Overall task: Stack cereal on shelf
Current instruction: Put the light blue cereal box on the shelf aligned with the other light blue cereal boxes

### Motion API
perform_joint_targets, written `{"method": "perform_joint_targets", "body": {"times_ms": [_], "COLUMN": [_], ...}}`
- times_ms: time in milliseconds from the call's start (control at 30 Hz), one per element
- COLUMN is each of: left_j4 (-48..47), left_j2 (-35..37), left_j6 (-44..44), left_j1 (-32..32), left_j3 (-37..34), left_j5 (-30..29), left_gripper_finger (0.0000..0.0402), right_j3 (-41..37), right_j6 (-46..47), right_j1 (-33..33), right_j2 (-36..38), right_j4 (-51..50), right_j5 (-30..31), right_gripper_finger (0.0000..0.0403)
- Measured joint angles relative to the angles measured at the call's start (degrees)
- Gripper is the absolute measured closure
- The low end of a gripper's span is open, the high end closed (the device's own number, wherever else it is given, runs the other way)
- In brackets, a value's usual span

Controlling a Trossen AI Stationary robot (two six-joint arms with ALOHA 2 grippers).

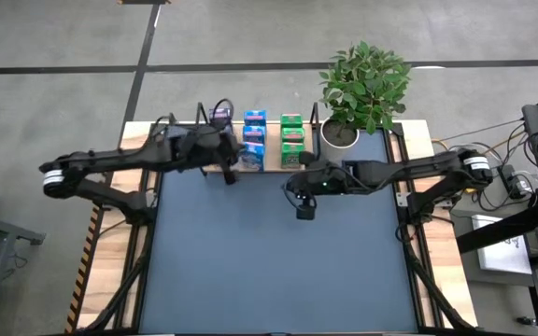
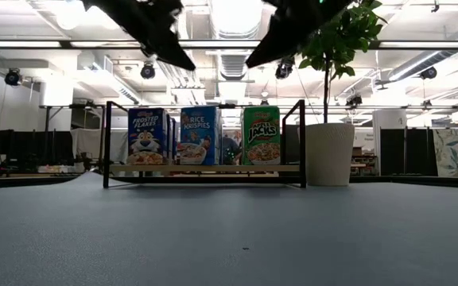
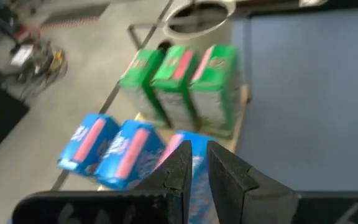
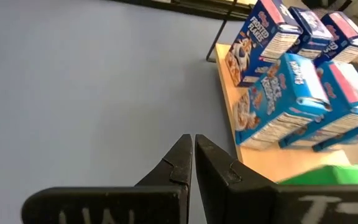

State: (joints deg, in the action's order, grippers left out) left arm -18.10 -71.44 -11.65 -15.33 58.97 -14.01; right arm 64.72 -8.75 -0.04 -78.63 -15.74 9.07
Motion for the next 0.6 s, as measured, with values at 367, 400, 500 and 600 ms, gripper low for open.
{"method": "perform_joint_targets", "body": {"times_ms": [367, 400, 500, 600], "left_j4": [18.57, 19.67, 21.85, 22.12], "left_j2": [12.68, 13.37, 15.22, 16.56], "left_j6": [2.02, 2.14, 2.89, 3.68], "left_j1": [8.49, 8.80, 9.06, 9.06], "left_j3": [-17.69, -18.80, -21.07, -22.72], "left_j5": [0.01, 0.02, 0.01, -0.01], "left_gripper_finger": [0.0369, 0.0369, 0.0369, 0.0369], "right_j3": [-1.18, -0.11, 3.09, 6.40], "right_j6": [1.03, 0.17, -2.20, -4.06], "right_j1": [-2.16, -2.25, -2.65, -3.35], "right_j2": [-10.21, -11.56, -15.49, -18.85], "right_j4": [15.04, 15.19, 15.05, 14.98], "right_j5": [4.22, 6.12, 10.12, 10.54], "right_gripper_finger": [0.0392, 0.0392, 0.0392, 0.0392]}}
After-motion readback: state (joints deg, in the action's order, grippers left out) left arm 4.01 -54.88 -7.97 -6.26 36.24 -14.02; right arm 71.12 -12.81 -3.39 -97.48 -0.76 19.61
